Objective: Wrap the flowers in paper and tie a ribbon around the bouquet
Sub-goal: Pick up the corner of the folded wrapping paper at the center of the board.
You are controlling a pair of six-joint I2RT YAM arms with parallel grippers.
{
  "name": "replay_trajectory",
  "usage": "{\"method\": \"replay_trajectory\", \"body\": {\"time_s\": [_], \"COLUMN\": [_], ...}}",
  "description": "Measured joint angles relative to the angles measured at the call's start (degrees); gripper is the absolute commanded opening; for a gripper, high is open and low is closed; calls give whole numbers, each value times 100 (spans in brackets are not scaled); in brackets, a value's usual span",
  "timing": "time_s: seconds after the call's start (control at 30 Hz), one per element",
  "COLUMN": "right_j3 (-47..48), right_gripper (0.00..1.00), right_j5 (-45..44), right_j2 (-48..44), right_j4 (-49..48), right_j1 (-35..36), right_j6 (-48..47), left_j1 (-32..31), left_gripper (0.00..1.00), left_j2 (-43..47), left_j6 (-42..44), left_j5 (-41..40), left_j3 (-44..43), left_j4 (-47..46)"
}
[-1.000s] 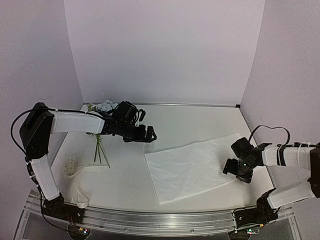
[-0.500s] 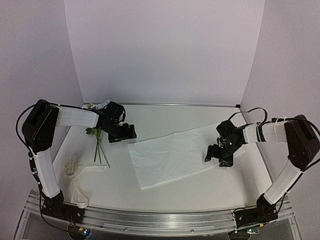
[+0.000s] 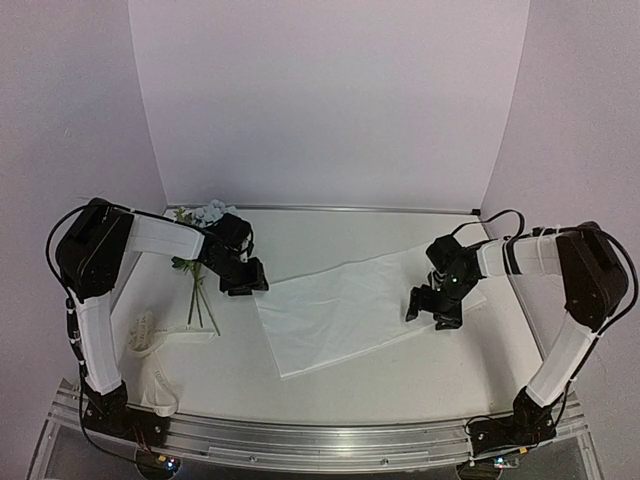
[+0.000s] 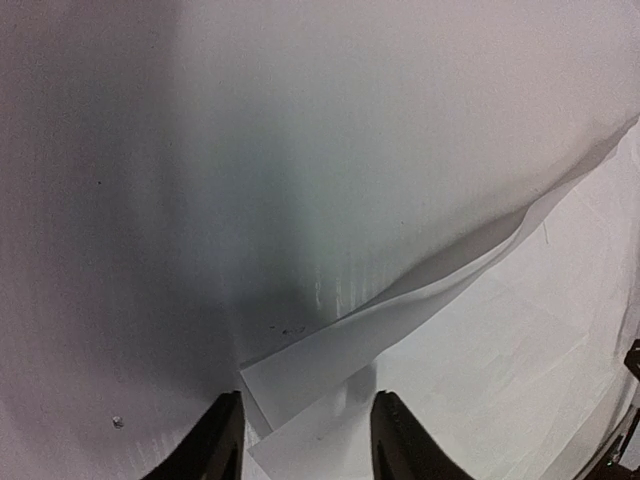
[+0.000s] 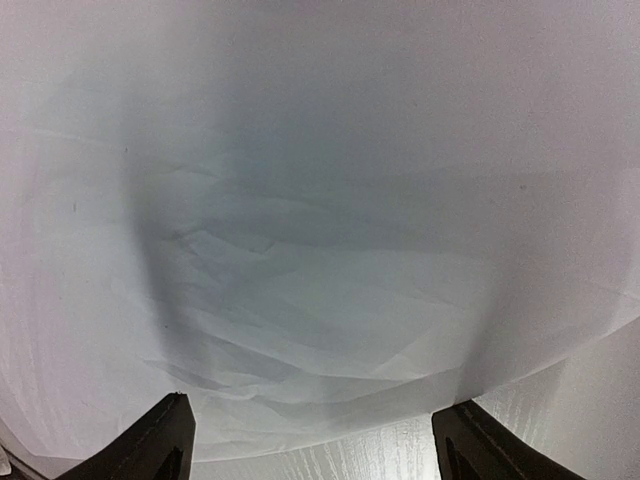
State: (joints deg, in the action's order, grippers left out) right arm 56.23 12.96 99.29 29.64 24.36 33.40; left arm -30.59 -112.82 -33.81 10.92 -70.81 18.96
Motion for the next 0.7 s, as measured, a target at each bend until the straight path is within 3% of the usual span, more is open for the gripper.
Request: {"method": "replay_trajectory", "body": {"time_s": [0.2,0.47,0.7], "right_j3": [211,735,1839], "right_gripper": [84,84,85], "right_j5": [1,85,376], "right_j2": [161,557,1360], "right_j4": [117,327,410], "right_j1": [0,0,9], "right_j6": [-43,-85,88], "left_j1": [0,-3,-207], "left_gripper": [2,0,0], "left_j2": [2,378,1665], "left_j6": [-108,-122,-7], "left_j5": [179,316,563], "left_j3": [33,330,461], "left_j4": [-95,-145,-340]}}
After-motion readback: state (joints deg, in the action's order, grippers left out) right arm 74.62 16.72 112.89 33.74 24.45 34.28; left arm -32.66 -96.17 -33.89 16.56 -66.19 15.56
